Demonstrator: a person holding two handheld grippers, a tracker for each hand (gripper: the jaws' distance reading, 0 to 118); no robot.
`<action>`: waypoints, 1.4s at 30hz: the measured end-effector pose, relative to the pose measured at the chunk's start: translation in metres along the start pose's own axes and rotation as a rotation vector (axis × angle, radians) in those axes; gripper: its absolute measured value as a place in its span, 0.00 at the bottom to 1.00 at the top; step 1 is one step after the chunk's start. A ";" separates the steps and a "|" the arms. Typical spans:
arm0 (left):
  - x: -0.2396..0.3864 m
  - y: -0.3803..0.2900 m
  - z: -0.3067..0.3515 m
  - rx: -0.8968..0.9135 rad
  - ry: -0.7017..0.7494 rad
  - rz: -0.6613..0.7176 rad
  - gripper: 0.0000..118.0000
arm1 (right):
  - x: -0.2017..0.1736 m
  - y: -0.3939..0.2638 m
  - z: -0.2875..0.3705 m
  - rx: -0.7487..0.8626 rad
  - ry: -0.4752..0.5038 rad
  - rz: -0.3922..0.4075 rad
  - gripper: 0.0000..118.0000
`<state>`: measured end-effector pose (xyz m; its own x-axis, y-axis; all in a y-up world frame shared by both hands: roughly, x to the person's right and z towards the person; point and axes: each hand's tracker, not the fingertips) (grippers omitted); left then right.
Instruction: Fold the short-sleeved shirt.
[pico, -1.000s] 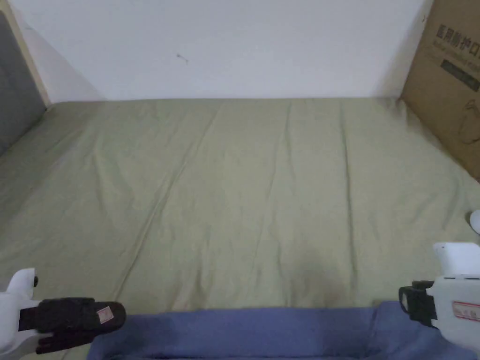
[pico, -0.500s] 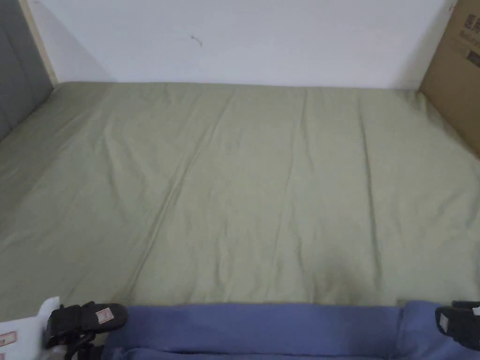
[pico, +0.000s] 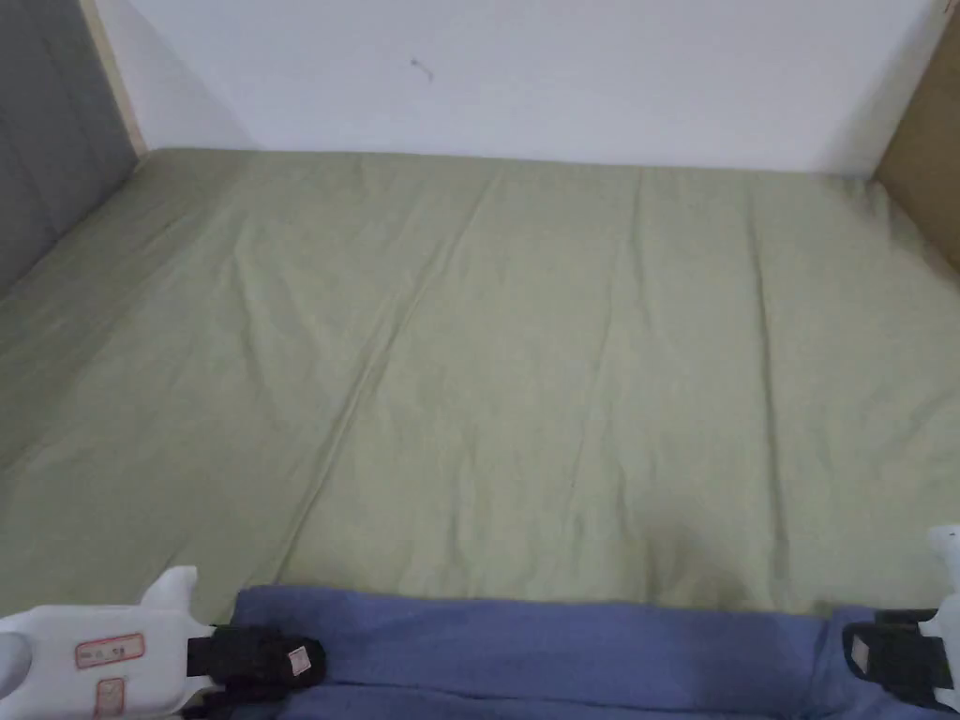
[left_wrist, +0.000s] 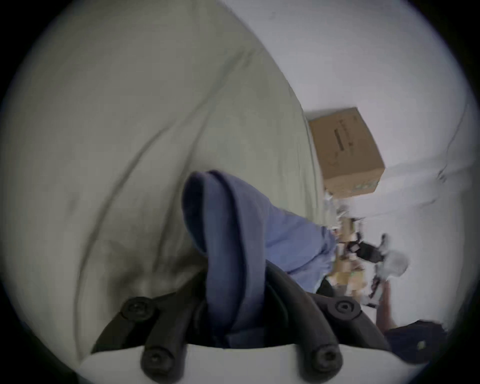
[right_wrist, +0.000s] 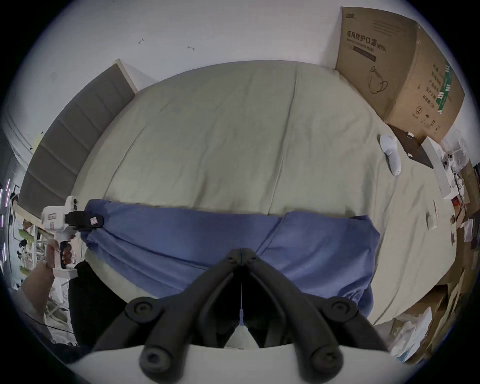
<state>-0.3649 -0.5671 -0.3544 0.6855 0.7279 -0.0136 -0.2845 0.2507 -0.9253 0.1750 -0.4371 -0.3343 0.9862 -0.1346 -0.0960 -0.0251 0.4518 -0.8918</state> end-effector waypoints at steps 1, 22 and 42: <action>0.010 0.002 0.010 0.017 0.021 -0.046 0.06 | 0.000 0.001 0.000 0.002 0.003 0.000 0.00; 0.190 -0.021 -0.126 -0.164 0.019 -0.191 0.97 | 0.048 -0.032 0.021 0.038 0.074 -0.058 0.00; 0.167 -0.045 -0.148 -0.248 0.114 -0.301 0.01 | 0.074 -0.039 0.022 0.052 0.078 -0.118 0.00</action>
<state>-0.1383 -0.5511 -0.3713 0.7875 0.5665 0.2428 0.1007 0.2704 -0.9575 0.2527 -0.4450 -0.2964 0.9661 -0.2568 -0.0272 0.1012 0.4734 -0.8750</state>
